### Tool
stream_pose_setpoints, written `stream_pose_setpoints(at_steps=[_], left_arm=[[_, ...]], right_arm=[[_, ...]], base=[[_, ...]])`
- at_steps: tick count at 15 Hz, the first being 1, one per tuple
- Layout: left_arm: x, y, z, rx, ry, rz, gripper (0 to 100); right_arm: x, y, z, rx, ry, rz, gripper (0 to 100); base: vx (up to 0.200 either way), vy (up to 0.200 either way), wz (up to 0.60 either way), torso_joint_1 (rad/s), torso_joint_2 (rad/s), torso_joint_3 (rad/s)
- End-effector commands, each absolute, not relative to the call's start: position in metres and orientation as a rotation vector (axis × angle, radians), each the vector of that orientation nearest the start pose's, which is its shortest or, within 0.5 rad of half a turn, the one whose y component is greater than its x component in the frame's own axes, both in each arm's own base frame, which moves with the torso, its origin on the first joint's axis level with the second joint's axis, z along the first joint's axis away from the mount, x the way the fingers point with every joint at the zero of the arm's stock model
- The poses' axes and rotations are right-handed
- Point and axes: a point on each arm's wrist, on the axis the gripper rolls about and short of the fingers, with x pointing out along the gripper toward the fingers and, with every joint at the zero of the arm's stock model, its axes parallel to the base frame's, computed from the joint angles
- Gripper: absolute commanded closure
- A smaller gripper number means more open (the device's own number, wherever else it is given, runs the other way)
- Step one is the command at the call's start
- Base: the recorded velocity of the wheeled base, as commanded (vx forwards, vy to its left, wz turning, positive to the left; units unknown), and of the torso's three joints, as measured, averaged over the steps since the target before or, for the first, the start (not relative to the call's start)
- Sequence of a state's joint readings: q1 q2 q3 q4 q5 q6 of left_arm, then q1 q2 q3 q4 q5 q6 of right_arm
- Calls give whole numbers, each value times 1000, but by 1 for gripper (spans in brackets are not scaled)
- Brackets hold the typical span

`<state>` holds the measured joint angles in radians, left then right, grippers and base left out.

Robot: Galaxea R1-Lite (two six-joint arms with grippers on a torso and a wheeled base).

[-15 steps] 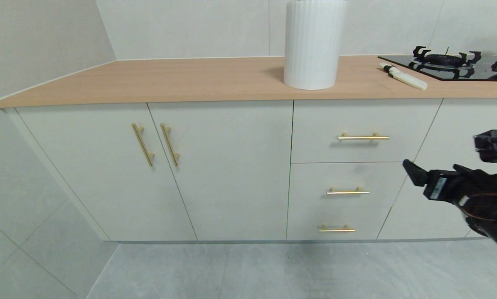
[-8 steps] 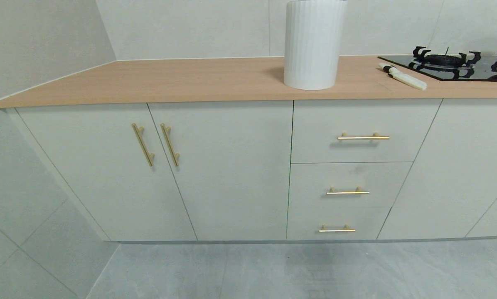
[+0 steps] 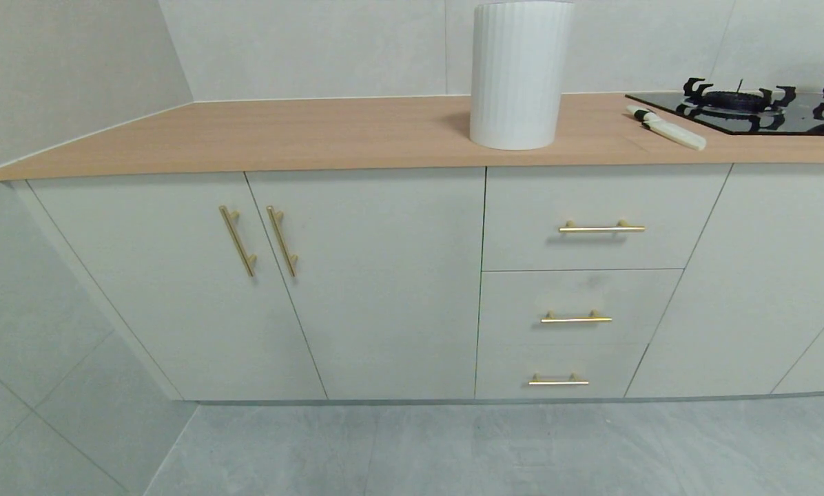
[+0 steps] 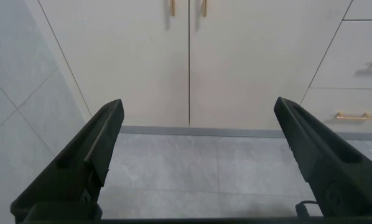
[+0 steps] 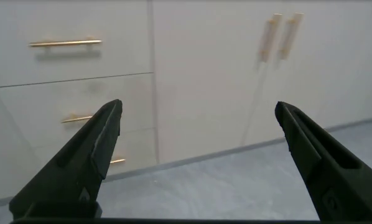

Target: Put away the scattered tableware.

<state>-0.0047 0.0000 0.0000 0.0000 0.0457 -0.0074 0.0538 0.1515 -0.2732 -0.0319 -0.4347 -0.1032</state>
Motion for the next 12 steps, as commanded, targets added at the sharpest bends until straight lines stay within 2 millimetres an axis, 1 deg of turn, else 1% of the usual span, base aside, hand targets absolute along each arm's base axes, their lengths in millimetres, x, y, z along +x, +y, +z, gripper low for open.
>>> stream_pose_setpoints(at_steps=[1,2,3,6,7,9,11,12], left_arm=[[-23,1,75,-8,0,41,0],[-23,1,75,-8,0,41,0],[-23,1,75,-8,0,41,0],[-23,1,75,-8,0,41,0],[-23,1,75,-8,0,41,0],[-23,1,75,-8,0,41,0],[-23,1,75,-8,0,41,0],[-23,1,75,-8,0,41,0]], right_arm=[[-52,-9,144,-50,-223,-421,0],[-51,-9,140,-53,-212,-401,0],[-44,-7,127,-43,-175,-328,0],[-33,-3,106,-27,-108,-123,0],[-32,-3,104,-23,-101,-107,0],[-24,-1,84,-27,-47,-39,0],[-23,0,80,-25,-41,4,0],[-23,0,77,-28,-12,7,0]], base=[[0,0,0,0,0,0],[0,0,0,0,0,0],[0,0,0,0,0,0],[0,0,0,0,0,0],[0,0,0,0,0,0],[0,0,0,0,0,0],[0,0,0,0,0,0],[0,0,0,0,0,0]])
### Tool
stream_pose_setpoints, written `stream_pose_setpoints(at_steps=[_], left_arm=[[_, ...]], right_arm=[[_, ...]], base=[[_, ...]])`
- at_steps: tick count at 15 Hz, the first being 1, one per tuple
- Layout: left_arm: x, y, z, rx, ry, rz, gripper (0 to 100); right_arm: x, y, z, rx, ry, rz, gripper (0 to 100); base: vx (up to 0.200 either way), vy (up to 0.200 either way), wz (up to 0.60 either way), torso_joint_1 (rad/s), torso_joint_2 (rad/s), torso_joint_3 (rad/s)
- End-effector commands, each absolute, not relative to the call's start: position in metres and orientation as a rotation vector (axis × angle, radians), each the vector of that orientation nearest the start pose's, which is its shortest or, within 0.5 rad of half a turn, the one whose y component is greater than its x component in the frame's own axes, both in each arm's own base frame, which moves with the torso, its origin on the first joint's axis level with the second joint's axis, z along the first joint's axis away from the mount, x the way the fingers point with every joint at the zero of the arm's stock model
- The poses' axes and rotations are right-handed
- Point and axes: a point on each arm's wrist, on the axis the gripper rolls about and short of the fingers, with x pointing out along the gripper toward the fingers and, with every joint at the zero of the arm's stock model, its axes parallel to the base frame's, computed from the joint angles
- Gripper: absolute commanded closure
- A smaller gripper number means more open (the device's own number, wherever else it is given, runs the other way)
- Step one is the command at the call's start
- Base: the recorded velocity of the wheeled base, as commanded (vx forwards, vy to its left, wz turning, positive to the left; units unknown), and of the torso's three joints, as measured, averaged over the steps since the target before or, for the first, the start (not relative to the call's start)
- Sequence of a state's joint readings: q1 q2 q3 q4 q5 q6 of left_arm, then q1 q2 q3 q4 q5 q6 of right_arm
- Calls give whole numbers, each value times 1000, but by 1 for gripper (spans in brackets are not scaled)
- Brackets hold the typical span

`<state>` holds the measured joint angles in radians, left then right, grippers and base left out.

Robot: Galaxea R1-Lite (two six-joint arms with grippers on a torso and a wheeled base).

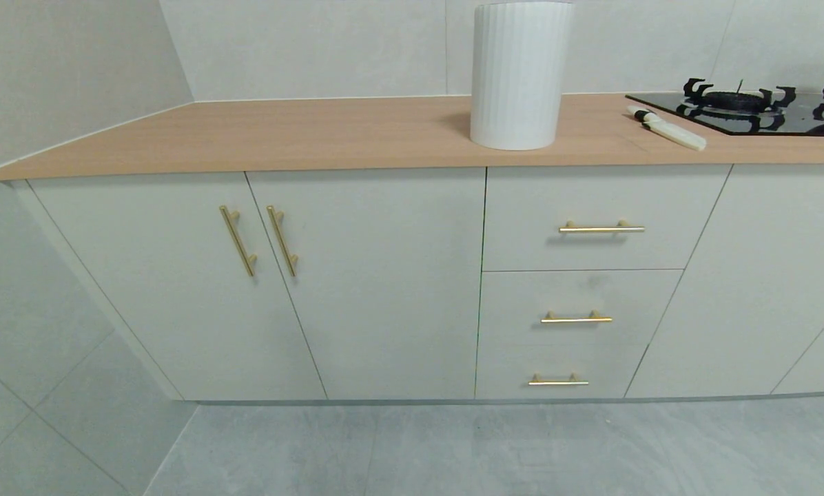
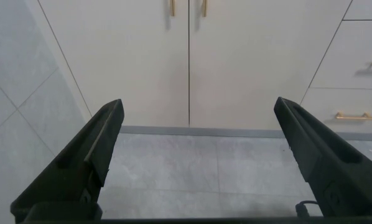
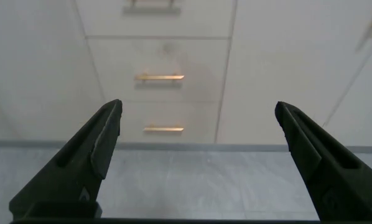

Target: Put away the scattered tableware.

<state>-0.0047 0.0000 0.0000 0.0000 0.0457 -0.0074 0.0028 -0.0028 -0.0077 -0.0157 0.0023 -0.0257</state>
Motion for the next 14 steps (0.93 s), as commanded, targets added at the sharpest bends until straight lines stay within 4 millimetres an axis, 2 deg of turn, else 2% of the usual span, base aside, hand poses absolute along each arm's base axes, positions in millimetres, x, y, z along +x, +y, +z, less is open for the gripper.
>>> stream_pose_setpoints(at_steps=[1,14], left_arm=[[-23,1,75,-8,0,41,0],[-23,1,75,-3,0,41,0]], right_arm=[[-23,0,75,-26,0,9,0],[-23,0,76,-6,-5,20,0]], base=[[0,0,0,0,0,0],[0,0,0,0,0,0]])
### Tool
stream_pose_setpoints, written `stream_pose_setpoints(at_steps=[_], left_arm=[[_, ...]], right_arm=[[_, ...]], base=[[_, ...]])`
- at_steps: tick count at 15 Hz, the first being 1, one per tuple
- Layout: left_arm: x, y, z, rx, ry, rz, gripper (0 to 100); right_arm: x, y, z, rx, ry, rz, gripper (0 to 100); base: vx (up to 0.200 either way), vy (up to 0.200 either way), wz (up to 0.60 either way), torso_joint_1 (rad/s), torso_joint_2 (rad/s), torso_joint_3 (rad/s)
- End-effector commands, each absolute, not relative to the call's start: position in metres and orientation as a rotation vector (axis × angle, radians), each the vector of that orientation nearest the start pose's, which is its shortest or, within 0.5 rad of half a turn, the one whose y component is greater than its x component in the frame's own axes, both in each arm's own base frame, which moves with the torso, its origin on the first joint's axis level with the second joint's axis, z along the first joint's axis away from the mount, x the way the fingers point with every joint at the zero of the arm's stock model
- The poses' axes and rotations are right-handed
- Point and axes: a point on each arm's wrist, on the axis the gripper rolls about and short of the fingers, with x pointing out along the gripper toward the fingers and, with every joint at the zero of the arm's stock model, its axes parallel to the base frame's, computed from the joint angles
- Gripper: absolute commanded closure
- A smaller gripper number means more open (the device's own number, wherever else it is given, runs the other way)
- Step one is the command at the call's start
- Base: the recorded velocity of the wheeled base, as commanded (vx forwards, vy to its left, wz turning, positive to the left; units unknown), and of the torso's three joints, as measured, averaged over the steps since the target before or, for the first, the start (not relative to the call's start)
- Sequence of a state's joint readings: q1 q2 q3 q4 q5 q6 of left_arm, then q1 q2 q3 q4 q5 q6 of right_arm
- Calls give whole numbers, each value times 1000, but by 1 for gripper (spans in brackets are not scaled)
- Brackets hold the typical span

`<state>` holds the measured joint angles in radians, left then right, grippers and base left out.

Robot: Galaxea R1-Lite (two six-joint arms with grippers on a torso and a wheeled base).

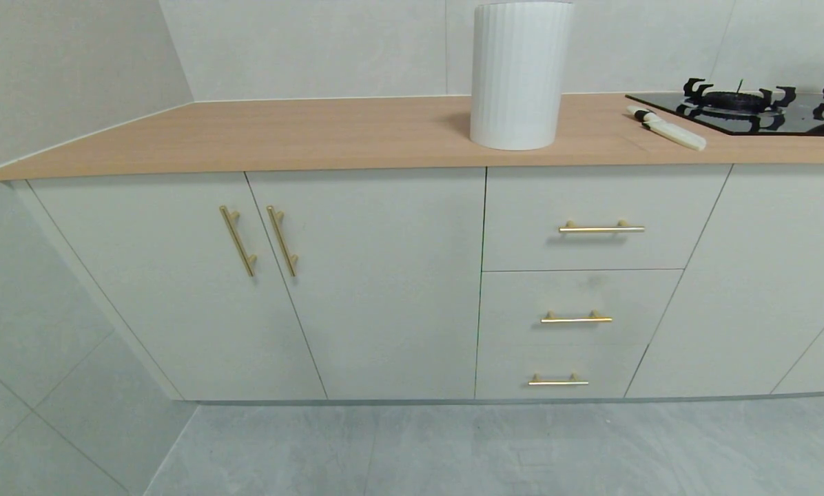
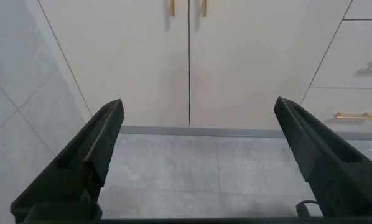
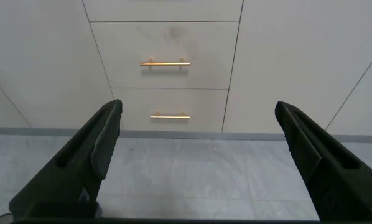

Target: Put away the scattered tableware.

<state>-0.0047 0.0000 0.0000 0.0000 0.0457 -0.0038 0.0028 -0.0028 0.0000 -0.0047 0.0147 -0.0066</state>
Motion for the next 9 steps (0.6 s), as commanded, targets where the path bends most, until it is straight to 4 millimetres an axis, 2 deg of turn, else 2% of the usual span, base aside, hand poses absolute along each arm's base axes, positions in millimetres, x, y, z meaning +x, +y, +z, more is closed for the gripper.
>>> stream_pose_setpoints(at_steps=[1,4,9], left_arm=[[-23,1,75,-6,0,41,0],[-23,1,75,-8,0,41,0],[-23,1,75,-9,0,41,0]], right_arm=[[-23,0,76,-6,-5,17,0],[-23,0,76,-6,-5,17,0],[-23,0,76,-6,-5,17,0]], base=[[0,0,0,0,0,0],[0,0,0,0,0,0],[200,0,0,5,1,1]])
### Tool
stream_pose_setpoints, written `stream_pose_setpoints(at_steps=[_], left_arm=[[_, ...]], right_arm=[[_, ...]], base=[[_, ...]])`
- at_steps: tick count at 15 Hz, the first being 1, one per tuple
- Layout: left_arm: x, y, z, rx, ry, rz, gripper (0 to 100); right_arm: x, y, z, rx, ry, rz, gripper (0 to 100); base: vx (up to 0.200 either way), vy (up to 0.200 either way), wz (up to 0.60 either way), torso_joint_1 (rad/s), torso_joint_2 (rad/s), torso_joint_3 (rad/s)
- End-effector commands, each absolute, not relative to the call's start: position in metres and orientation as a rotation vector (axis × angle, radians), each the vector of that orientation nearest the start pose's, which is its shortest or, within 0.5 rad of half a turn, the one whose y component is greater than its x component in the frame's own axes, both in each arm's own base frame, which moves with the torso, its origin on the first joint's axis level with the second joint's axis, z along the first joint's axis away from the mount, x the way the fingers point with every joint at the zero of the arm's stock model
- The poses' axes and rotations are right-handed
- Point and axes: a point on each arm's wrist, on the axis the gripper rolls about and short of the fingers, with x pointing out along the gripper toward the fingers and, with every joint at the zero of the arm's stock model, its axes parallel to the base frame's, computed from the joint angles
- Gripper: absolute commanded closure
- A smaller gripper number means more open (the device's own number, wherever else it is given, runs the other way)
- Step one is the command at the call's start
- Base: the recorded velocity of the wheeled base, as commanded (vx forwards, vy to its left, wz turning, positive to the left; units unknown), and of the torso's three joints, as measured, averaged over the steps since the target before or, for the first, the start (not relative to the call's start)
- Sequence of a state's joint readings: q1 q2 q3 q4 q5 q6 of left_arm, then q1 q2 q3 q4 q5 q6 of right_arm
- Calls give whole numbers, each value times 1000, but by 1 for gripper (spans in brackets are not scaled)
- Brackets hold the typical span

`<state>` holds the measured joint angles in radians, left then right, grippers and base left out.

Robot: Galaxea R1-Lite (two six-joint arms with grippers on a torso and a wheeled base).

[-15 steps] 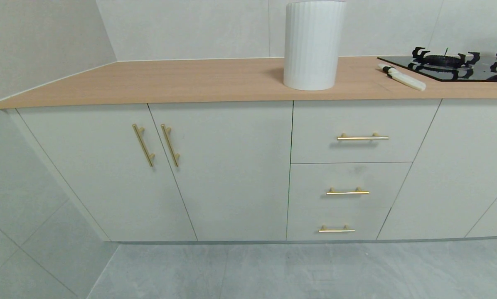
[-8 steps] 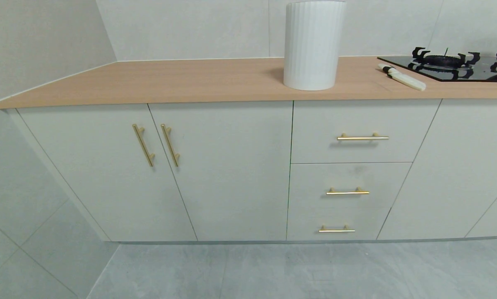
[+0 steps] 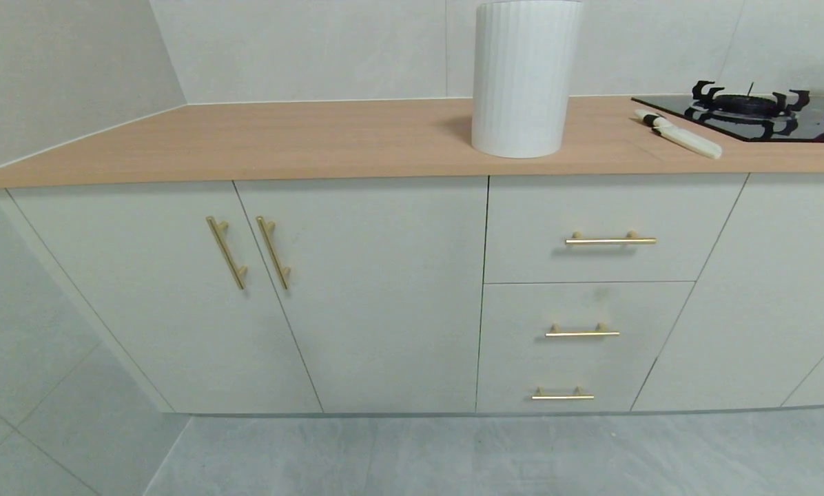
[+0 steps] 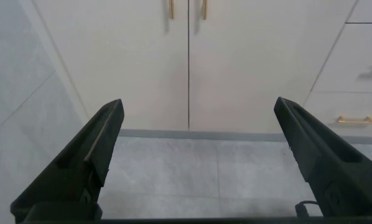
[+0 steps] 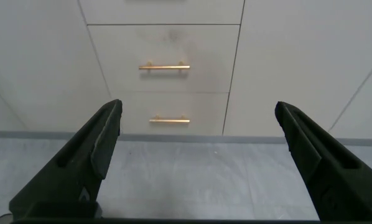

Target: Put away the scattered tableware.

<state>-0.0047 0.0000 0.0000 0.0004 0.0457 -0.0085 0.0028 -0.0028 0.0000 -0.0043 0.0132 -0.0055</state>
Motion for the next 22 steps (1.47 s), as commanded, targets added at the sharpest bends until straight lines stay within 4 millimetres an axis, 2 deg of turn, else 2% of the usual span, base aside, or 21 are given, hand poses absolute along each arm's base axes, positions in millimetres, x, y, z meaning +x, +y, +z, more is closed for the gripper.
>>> stream_pose_setpoints(at_steps=[1,17,22], left_arm=[[-23,1,75,-9,0,41,0],[-23,1,75,-9,0,41,0],[-23,1,75,-9,0,41,0]], right_arm=[[-23,0,76,-6,-5,17,0],[-23,0,76,-5,-5,17,0],[-23,0,76,-5,-5,17,0]], base=[[200,0,0,2,-2,2],[200,0,0,4,2,2],[0,0,0,0,0,0]])
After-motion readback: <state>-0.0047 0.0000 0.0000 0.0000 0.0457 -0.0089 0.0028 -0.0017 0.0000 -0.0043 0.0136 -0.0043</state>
